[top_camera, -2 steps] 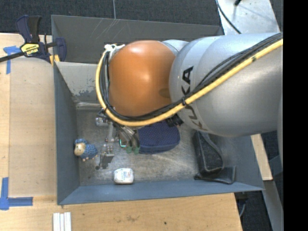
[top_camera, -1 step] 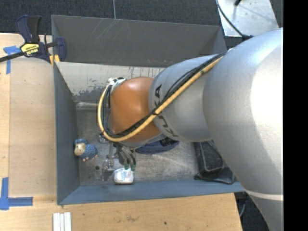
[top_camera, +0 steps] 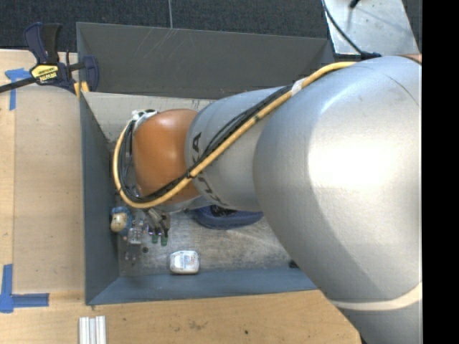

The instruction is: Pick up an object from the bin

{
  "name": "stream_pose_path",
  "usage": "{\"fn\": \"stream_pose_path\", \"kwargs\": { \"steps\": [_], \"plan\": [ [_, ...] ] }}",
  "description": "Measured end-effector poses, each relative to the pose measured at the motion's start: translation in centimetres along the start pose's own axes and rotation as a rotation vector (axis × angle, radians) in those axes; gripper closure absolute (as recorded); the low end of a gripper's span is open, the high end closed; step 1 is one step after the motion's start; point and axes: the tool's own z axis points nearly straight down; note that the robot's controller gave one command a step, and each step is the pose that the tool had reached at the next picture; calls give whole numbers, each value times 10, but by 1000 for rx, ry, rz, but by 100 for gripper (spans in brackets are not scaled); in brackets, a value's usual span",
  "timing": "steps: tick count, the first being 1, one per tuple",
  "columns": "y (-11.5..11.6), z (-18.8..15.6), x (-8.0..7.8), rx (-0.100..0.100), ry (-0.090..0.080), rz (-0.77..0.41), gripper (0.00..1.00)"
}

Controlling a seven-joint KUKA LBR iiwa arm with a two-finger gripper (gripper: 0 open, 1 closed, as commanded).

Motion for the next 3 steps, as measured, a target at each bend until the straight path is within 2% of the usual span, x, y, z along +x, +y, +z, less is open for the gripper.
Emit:
{"fn": "stream_pose_path", "kwargs": {
  "steps": [1,2,3],
  "plan": [
    [-2,-3,-3,0,-6,5,100],
    [-12,-126,-8,-3,-7,-84,100],
    [-19,-235,-30,-3,-9,-126,100]
  ]
}}
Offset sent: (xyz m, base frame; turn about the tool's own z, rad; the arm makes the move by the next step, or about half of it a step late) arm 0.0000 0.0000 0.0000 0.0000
